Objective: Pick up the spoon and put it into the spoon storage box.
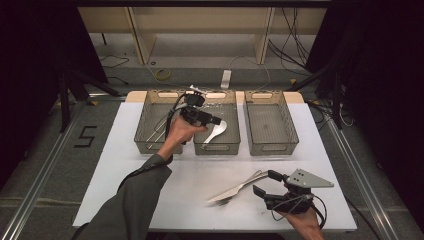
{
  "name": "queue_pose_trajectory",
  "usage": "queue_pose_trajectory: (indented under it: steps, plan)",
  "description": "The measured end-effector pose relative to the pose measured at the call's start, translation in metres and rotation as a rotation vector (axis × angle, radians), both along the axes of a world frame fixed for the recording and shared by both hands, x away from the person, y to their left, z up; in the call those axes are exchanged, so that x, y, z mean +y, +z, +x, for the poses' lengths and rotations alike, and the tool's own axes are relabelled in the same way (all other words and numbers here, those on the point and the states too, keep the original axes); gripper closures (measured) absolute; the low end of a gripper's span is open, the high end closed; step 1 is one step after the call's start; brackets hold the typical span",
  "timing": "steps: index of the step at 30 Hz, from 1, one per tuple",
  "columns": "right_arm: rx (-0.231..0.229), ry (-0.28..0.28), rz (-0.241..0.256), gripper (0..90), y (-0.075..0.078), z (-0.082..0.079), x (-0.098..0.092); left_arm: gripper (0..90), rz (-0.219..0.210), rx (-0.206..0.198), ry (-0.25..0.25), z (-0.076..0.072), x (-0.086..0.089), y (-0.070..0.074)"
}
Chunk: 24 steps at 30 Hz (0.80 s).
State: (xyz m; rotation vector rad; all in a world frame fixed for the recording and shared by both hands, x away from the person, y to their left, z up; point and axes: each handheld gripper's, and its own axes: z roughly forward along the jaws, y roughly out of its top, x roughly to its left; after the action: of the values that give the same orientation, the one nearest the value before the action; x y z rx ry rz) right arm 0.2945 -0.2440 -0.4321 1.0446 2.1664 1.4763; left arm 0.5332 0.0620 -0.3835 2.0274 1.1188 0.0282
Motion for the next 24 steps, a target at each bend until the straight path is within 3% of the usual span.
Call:
queue_pose_trajectory:
  steps: [6,12,16,24]
  plan:
    - [0.009,0.0,-0.009,25.2,-0.001,0.001,0.0,25.8,-0.03,-0.026,-0.044,-0.021,0.025,0.005]
    - [0.016,-0.008,-0.02,25.3,-0.002,0.002,0.001,24.9,-0.053,-0.054,-0.015,-0.044,0.061,0.001]
    - [0.017,-0.012,-0.024,25.4,-0.002,0.003,0.001,24.3,-0.075,-0.082,-0.014,-0.059,0.075,-0.001]
    - [0.021,-0.035,-0.027,25.6,-0.001,0.009,-0.002,22.1,-0.07,-0.177,-0.028,-0.093,0.093,-0.005]
